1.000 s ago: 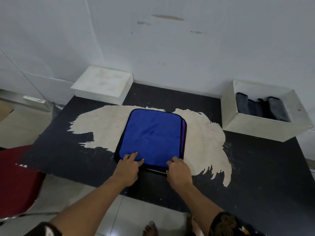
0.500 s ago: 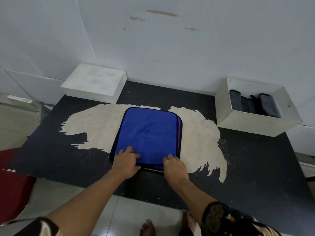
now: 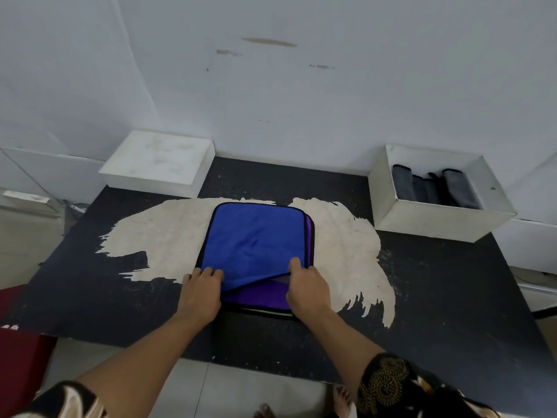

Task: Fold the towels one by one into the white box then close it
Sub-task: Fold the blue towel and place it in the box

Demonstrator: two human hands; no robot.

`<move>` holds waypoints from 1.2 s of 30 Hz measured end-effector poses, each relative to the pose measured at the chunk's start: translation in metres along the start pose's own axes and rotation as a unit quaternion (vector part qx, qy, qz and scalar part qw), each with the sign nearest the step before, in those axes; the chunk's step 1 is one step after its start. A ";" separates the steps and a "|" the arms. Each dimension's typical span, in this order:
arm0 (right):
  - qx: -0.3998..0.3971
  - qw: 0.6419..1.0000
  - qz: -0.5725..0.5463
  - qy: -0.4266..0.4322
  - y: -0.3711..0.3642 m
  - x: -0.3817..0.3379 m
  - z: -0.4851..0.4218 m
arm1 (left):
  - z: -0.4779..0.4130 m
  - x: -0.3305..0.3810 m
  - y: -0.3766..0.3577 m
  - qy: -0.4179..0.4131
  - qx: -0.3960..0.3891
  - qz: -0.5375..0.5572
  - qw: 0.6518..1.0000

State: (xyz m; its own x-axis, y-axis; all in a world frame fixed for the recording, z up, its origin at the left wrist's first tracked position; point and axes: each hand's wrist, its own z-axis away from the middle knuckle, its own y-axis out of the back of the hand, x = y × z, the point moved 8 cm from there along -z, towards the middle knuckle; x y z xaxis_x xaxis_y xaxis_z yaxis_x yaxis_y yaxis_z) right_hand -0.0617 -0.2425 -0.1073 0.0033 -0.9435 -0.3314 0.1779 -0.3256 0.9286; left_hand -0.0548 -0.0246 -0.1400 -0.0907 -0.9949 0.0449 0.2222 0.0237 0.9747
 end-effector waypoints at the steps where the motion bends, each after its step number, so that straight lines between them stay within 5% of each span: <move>1: 0.012 1.000 -0.001 0.003 0.006 -0.001 -0.003 | -0.002 -0.002 0.004 0.002 0.014 0.008 1.000; 7: 0.087 0.995 -0.030 0.048 0.033 -0.014 -0.015 | -0.009 0.013 0.011 -0.040 0.061 0.053 0.996; 14: 0.061 0.992 -0.038 0.100 0.039 -0.018 -0.017 | -0.013 0.000 0.017 0.116 0.033 -0.033 0.992; 21: 0.010 0.999 0.013 0.049 0.019 0.015 -0.018 | -0.016 -0.050 0.031 0.165 0.084 0.042 0.982; 26: 0.042 0.999 -0.030 0.018 0.026 0.014 -0.018 | -0.026 -0.026 0.037 0.023 0.091 0.197 0.976; 29: 0.064 0.996 -0.045 0.041 0.035 -0.001 -0.020 | -0.017 0.024 0.037 -0.112 0.061 0.167 0.978; 36: 0.091 0.991 -0.036 0.091 0.049 -0.022 -0.023 | -0.023 0.084 0.071 -0.118 0.209 0.160 0.958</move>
State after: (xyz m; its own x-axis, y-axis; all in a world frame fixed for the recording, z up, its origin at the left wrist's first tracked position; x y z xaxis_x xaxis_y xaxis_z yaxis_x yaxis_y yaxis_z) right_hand -0.0299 -0.2367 -0.0582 0.1767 -0.8963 -0.4068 0.0032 -0.4128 0.9108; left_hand -0.0246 -0.1084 -0.0718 -0.3101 -0.8814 0.3564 -0.1277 0.4101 0.9031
